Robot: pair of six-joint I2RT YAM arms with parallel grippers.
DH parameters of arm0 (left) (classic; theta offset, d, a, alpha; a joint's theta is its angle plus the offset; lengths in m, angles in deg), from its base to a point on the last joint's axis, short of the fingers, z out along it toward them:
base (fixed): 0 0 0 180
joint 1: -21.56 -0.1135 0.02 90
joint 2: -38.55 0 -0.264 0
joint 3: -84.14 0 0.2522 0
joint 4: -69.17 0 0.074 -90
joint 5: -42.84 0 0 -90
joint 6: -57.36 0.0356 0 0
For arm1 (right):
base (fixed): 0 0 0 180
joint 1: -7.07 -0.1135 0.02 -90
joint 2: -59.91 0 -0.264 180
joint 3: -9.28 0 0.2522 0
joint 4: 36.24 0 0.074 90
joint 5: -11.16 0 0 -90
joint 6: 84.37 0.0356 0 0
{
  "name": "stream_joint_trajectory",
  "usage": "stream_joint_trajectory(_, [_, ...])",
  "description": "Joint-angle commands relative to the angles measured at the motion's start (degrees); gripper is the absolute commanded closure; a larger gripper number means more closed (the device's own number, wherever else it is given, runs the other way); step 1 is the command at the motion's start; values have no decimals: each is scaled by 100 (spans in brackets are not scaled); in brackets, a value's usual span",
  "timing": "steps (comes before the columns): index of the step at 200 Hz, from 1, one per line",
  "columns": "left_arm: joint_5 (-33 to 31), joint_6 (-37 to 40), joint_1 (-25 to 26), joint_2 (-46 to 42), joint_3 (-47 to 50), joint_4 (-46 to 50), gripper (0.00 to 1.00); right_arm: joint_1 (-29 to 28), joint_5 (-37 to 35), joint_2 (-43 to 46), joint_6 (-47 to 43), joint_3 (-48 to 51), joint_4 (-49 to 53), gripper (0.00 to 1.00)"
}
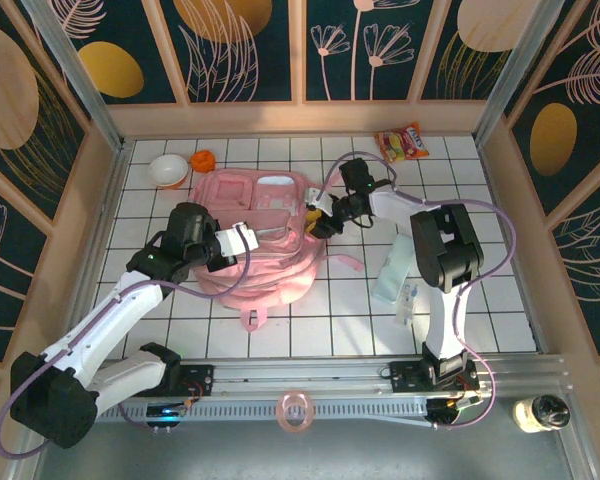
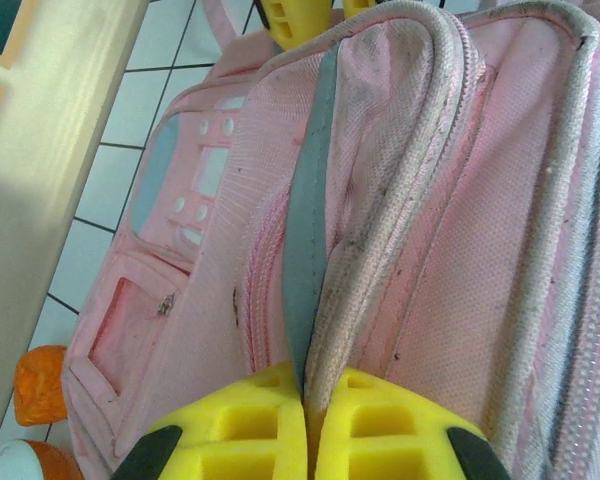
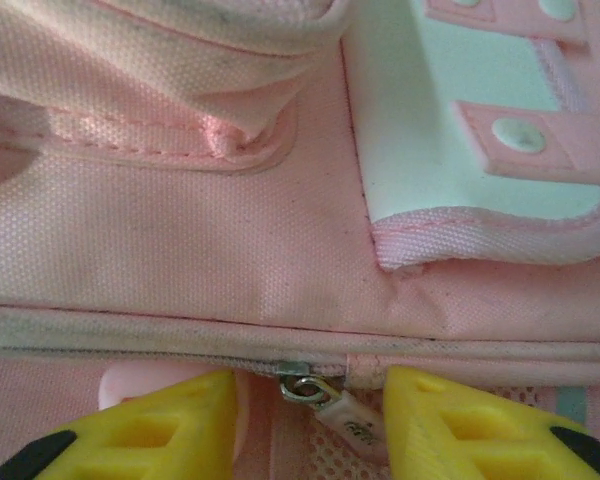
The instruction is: Pack the student bag
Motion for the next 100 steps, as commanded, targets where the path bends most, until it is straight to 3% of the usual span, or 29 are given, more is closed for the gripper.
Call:
stream_joint_trajectory(1, [216,-233,-25,-67,-492,-948,100,20,240,-269,47,-334,862,76])
stream_joint_trajectory(35, [-323,-406,-25,84,-515,-989,100,29,248,152,644,-158,685,100])
stream_joint_trajectory(100, [-322,-440,-25,119,-466,-1133,100,128,498,698,964,180,648,100])
